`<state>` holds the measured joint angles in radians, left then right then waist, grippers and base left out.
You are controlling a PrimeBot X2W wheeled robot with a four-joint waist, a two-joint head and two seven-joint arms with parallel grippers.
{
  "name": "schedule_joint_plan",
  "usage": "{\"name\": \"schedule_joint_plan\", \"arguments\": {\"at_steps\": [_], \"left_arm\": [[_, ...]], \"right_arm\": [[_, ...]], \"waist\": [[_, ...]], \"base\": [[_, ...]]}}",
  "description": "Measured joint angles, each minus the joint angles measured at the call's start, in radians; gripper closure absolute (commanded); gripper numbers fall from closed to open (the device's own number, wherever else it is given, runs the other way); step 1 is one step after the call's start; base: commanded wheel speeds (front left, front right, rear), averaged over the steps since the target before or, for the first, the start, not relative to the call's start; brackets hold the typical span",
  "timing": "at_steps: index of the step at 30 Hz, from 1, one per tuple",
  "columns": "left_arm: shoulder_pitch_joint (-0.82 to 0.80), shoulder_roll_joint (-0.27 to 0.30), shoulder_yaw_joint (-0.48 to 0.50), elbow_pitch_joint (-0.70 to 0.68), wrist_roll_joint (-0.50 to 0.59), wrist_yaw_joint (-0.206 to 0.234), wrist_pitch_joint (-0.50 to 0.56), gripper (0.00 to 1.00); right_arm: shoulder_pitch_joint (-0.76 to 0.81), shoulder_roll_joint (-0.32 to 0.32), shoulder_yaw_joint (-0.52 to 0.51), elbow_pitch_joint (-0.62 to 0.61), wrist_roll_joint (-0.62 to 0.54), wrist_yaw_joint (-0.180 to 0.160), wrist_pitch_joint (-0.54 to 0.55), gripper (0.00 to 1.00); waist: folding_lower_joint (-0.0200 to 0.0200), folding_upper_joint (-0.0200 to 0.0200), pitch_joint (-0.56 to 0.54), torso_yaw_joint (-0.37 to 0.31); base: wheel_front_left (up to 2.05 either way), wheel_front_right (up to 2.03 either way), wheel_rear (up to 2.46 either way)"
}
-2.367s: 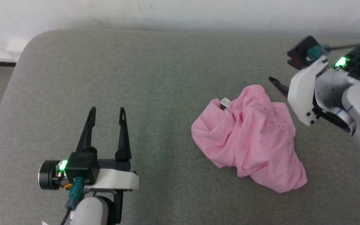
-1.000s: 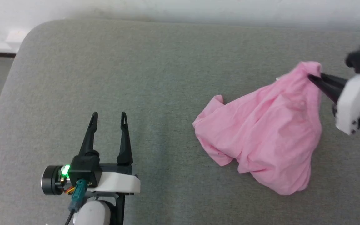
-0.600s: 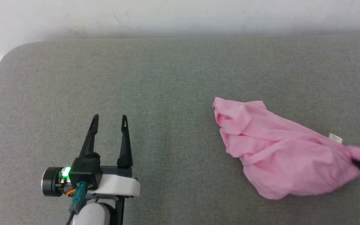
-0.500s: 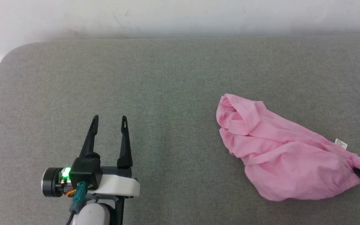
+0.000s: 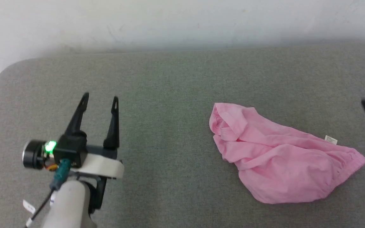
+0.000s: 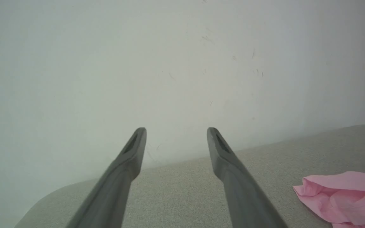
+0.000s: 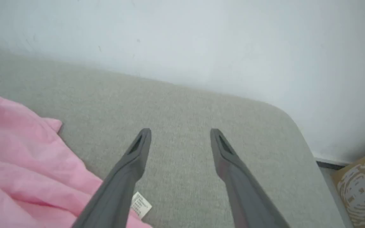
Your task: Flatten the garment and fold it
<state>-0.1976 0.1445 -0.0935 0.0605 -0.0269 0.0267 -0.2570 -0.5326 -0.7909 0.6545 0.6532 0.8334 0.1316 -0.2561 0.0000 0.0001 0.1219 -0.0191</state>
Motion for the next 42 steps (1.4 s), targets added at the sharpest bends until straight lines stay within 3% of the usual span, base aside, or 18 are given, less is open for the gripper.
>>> {"name": "schedule_joint_plan", "arguments": {"at_steps": [4, 8, 12, 18, 25, 28, 33, 39, 42], "left_arm": [[-0.109, 0.034, -0.012, 0.067, -0.017, -0.078, 0.0, 0.0], [-0.24, 0.058, -0.082, 0.159, -0.056, -0.137, 0.041, 0.0], [-0.362, 0.099, -0.241, 0.193, -0.149, -0.151, 0.161, 0.0], [-0.529, 0.218, -0.614, 0.164, -0.383, -0.151, 0.35, 0.0], [-0.693, 0.313, -1.016, 0.088, -0.638, -0.152, 0.569, 0.0], [-0.75, 0.333, -1.145, 0.066, -0.709, -0.157, 0.631, 0.0], [-0.787, 0.326, -1.181, 0.065, -0.722, -0.157, 0.697, 0.0], [-0.756, 0.293, -1.183, 0.133, -0.648, -0.157, 0.724, 0.0], [-0.741, 0.285, -1.183, 0.16, -0.551, -0.157, 0.756, 0.0]], "right_arm": [[0.048, 0.101, -0.323, -0.193, -0.209, 0.0, -0.001, 0.0], [0.225, 0.29, -0.581, -0.43, -0.444, 0.0, -0.001, 0.0], [0.349, 0.468, -0.698, -0.632, -0.59, 0.0, -0.001, 0.0], [0.406, 0.611, -0.779, -0.789, -0.663, 0.0, -0.001, 0.0], [0.426, 0.664, -0.779, -0.822, -0.679, 0.0, -0.001, 0.0], [0.423, 0.671, -0.775, -0.828, -0.679, 0.0, -0.001, 0.0], [0.403, 0.692, -0.771, -0.835, -0.678, 0.0, -0.001, 0.0], [0.373, 0.71, -0.775, -0.834, -0.674, 0.0, -0.001, 0.0], [0.372, 0.716, -0.778, -0.834, -0.673, 0.0, -0.001, 0.0]], "waist": [[0.0001, 0.0, -0.005, -0.015], [0.0, 0.0, 0.0, -0.019], [0.0001, 0.0, 0.014, -0.024], [0.0001, 0.0, 0.043, -0.037], [0.0001, 0.0, 0.081, -0.071], [0.0001, 0.0, 0.102, -0.091], [0.0002, 0.0, 0.148, -0.125], [0.0002, 0.0, 0.208, -0.172], [0.0002, -0.0001, 0.238, -0.192]], "base": [[0.0, 0.0, 0.0], [0.0, 0.0, 0.0], [0.0, 0.0, 0.0], [0.0, 0.0, 0.0], [0.0, 0.0, 0.0], [0.0, 0.0, 0.0], [0.0, 0.0, 0.0], [0.0, 0.0, 0.0], [0.0, 0.0, 0.0]]}}
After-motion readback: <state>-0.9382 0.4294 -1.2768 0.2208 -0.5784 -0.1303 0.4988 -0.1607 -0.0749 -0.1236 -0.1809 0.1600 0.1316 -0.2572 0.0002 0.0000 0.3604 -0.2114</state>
